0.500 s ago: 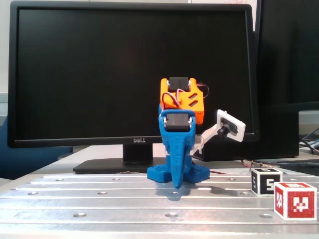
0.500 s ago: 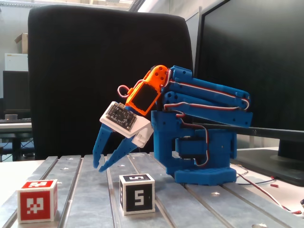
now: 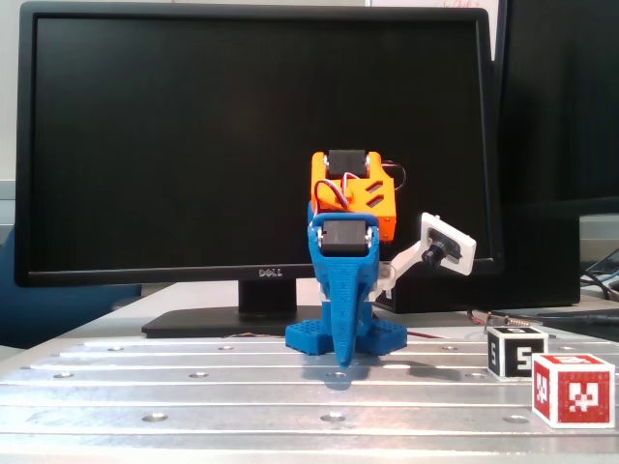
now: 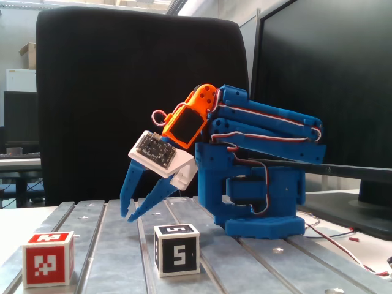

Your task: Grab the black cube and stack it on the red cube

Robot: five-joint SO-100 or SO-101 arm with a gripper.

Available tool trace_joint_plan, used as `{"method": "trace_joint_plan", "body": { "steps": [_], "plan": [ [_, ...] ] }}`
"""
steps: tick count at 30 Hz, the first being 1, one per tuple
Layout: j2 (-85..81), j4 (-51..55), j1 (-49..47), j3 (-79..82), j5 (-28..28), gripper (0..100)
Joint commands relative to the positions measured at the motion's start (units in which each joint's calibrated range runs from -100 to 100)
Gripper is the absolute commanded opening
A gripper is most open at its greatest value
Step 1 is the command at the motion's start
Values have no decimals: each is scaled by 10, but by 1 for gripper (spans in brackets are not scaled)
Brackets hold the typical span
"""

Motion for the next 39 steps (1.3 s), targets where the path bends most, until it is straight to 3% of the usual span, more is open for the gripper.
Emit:
{"method": "trace_joint_plan", "body": {
  "steps": [1,26,32,39],
  "plan": [
    [-3,2,-3,0,1,2],
    [8,-27,-4,-58,9,2],
    [174,-41,0,-167,28,2],
    [405,-25,-7,-344,0,2]
  ]
}}
